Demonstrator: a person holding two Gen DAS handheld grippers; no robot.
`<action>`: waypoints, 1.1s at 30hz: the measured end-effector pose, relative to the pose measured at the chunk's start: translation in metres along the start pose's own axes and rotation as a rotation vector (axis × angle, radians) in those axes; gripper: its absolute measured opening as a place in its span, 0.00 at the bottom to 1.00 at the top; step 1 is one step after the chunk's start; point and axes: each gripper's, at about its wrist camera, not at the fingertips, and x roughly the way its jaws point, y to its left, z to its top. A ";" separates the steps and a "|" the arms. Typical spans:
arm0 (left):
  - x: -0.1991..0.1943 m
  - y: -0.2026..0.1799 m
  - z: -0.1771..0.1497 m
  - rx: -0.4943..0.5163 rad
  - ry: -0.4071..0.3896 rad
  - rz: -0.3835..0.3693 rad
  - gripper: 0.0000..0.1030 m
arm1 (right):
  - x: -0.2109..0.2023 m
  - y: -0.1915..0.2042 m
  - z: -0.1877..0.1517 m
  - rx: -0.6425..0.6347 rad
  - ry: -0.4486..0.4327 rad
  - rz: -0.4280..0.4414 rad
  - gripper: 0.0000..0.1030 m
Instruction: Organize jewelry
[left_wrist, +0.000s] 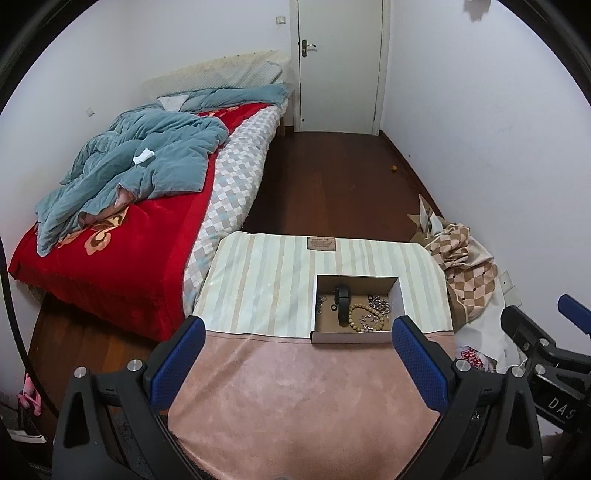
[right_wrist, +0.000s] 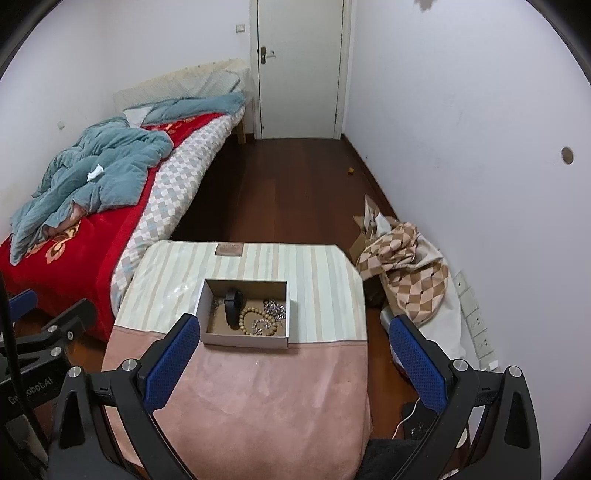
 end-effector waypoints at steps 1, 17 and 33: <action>0.003 -0.002 0.001 0.003 0.005 0.003 1.00 | 0.006 -0.001 0.000 0.002 0.011 0.001 1.00; 0.030 -0.010 0.001 0.010 0.069 -0.002 1.00 | 0.042 -0.003 -0.003 -0.005 0.079 -0.021 1.00; 0.029 -0.005 -0.003 0.008 0.073 0.008 1.00 | 0.042 0.001 -0.005 -0.019 0.085 -0.016 1.00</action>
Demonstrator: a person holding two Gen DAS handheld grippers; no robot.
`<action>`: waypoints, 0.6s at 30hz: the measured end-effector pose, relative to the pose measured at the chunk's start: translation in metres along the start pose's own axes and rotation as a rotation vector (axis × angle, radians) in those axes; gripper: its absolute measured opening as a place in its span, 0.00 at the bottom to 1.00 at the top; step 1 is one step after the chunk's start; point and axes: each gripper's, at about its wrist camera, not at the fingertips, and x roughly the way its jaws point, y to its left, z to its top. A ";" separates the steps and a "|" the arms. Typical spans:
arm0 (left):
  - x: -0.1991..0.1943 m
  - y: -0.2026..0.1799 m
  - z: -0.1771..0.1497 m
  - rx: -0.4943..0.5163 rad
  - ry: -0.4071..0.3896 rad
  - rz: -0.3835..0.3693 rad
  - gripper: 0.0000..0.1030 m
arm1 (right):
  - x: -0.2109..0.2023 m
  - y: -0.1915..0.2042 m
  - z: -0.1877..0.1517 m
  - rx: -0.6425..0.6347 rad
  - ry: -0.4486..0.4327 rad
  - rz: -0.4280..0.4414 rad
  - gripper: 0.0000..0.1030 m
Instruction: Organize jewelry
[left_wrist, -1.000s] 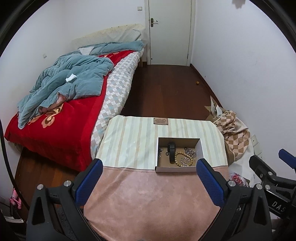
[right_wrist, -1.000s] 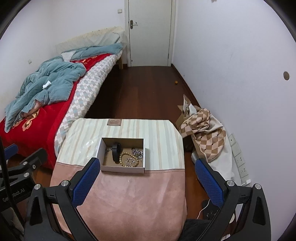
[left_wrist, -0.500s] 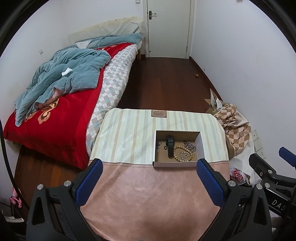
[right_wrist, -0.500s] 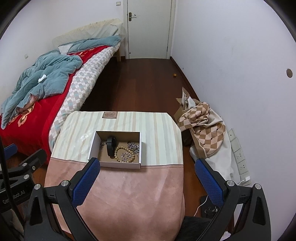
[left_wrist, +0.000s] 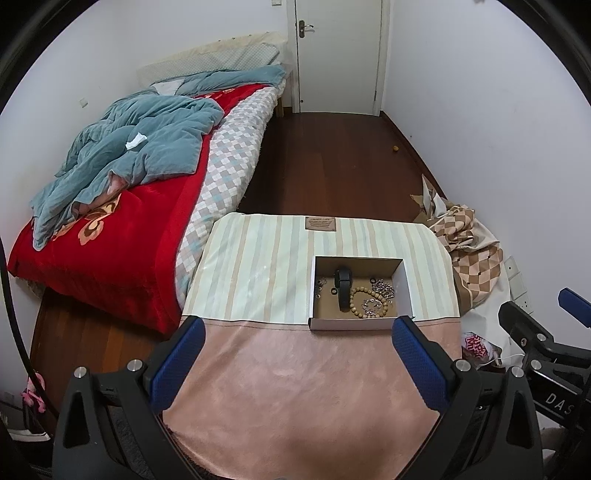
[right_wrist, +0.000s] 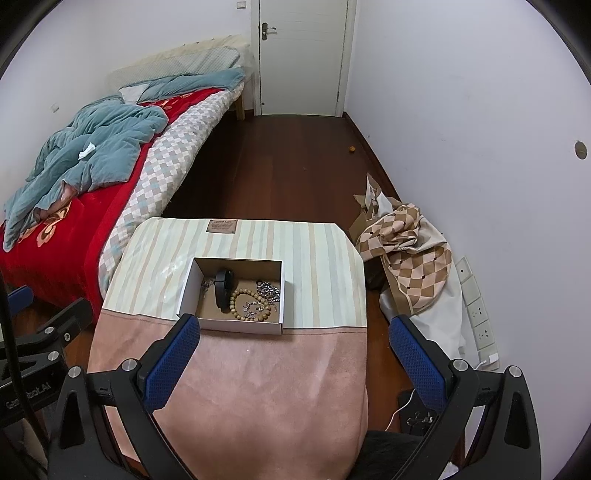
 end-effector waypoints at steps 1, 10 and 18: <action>0.000 0.001 0.000 -0.001 -0.001 0.001 1.00 | 0.000 0.000 0.000 -0.001 0.000 0.000 1.00; 0.000 0.002 -0.001 0.001 -0.002 0.005 1.00 | 0.003 -0.001 -0.002 -0.002 0.004 0.008 1.00; 0.003 0.003 0.000 -0.001 0.007 -0.001 1.00 | 0.005 0.003 -0.005 -0.009 0.010 0.004 1.00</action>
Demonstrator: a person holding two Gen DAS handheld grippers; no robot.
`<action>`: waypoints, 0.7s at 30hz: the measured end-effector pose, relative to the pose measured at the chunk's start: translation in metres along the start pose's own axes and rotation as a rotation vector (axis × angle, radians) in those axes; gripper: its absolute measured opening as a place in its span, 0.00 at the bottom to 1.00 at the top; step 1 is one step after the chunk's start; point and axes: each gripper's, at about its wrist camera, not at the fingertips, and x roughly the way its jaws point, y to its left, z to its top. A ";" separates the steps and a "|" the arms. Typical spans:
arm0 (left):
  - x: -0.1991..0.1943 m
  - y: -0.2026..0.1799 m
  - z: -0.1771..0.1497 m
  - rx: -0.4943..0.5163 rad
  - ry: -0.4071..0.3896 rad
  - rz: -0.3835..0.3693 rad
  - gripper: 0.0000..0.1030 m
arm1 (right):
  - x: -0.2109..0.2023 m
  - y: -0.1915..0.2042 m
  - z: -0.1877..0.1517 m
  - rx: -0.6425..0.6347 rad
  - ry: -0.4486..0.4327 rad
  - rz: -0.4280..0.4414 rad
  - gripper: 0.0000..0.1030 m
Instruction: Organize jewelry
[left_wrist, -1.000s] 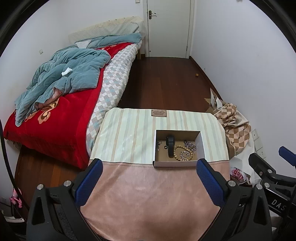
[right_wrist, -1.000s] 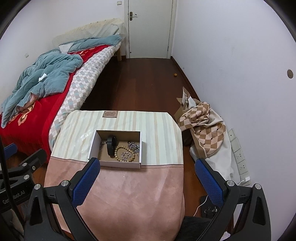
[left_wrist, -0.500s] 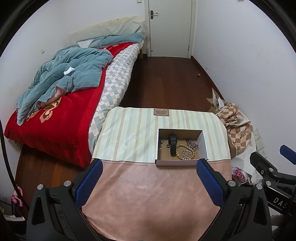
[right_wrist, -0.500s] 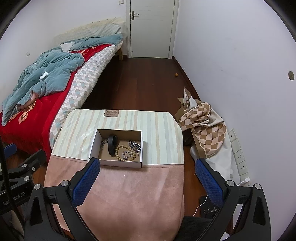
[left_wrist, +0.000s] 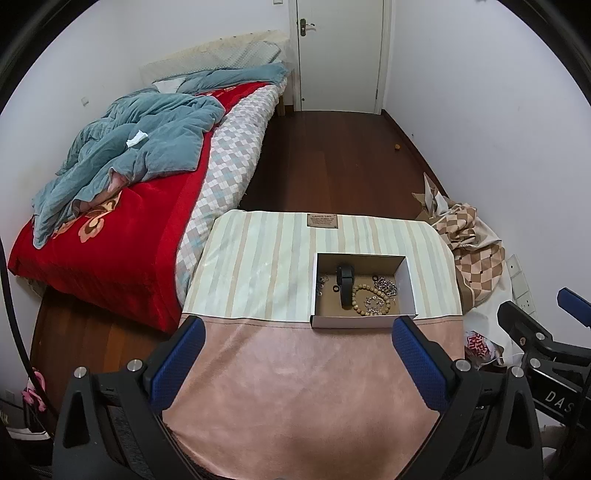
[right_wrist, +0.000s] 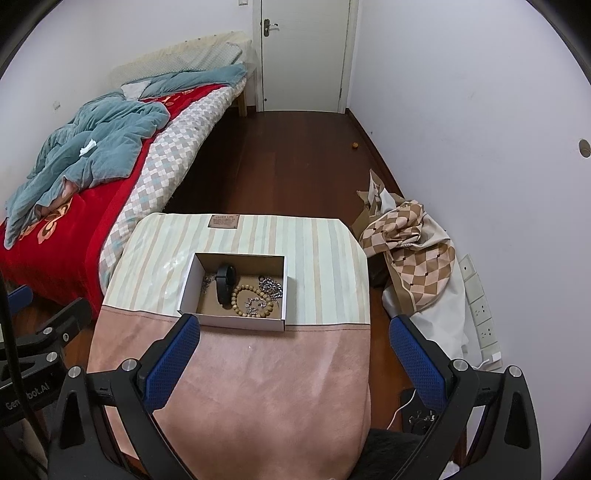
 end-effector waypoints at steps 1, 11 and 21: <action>0.000 0.000 0.000 0.001 0.000 0.001 1.00 | 0.001 0.000 0.000 0.000 0.000 -0.001 1.00; 0.004 -0.004 0.000 0.012 -0.015 0.003 1.00 | 0.007 0.000 -0.001 0.007 0.005 -0.001 1.00; 0.008 -0.006 0.002 0.034 -0.026 0.013 1.00 | 0.017 -0.002 0.001 0.023 0.007 -0.002 1.00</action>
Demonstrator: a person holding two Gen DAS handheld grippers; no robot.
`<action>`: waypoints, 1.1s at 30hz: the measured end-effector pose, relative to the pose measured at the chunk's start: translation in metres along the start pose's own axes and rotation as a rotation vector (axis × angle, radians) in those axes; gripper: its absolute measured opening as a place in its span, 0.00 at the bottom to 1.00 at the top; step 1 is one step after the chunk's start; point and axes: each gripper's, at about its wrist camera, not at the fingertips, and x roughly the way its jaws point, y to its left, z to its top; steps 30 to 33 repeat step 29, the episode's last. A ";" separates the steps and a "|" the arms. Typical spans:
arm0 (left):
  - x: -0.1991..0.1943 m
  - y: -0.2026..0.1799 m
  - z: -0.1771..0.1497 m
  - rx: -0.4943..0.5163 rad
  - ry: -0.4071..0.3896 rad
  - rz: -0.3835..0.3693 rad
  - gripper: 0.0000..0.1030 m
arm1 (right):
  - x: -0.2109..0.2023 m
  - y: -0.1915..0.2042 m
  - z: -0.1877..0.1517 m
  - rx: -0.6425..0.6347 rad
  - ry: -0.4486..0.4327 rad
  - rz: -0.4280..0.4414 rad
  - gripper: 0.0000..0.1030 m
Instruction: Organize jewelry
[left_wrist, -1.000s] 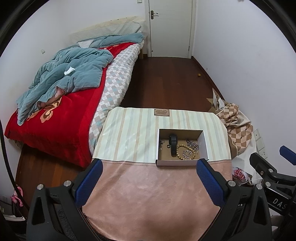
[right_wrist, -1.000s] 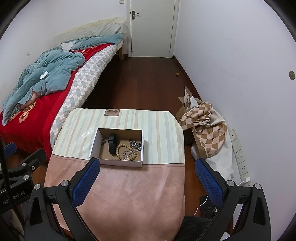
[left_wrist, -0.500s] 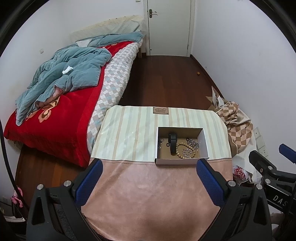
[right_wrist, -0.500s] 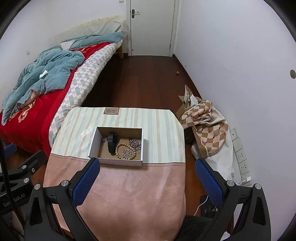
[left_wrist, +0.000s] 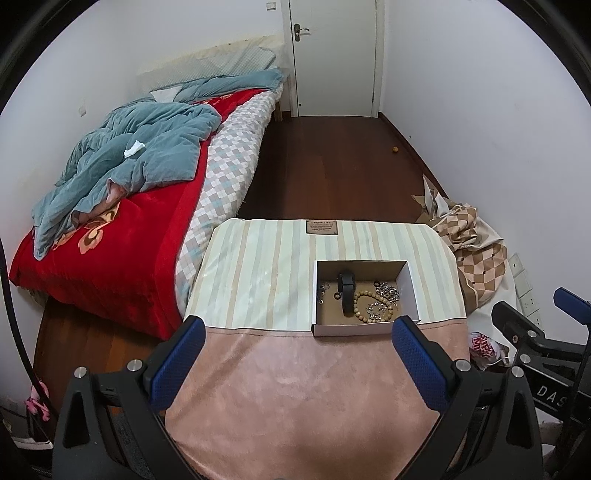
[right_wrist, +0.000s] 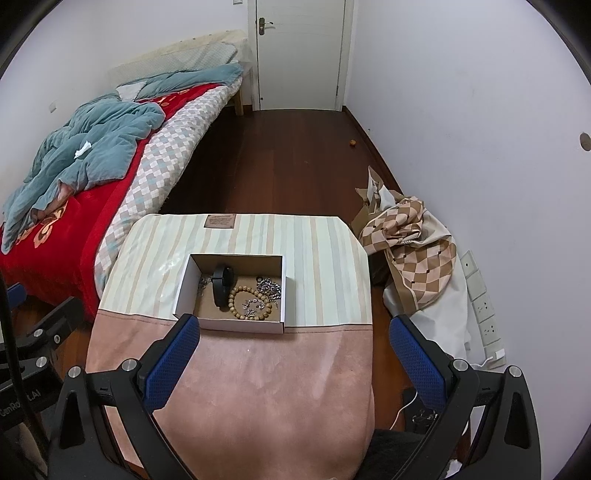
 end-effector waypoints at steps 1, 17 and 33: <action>0.002 -0.001 0.001 0.001 0.001 0.001 1.00 | 0.002 -0.001 0.000 0.003 0.001 0.001 1.00; 0.015 -0.003 0.001 0.007 0.020 -0.005 1.00 | 0.014 -0.003 0.003 0.010 0.006 -0.004 1.00; 0.017 0.000 -0.002 -0.002 0.017 -0.015 1.00 | 0.016 -0.005 0.004 0.011 0.006 -0.005 1.00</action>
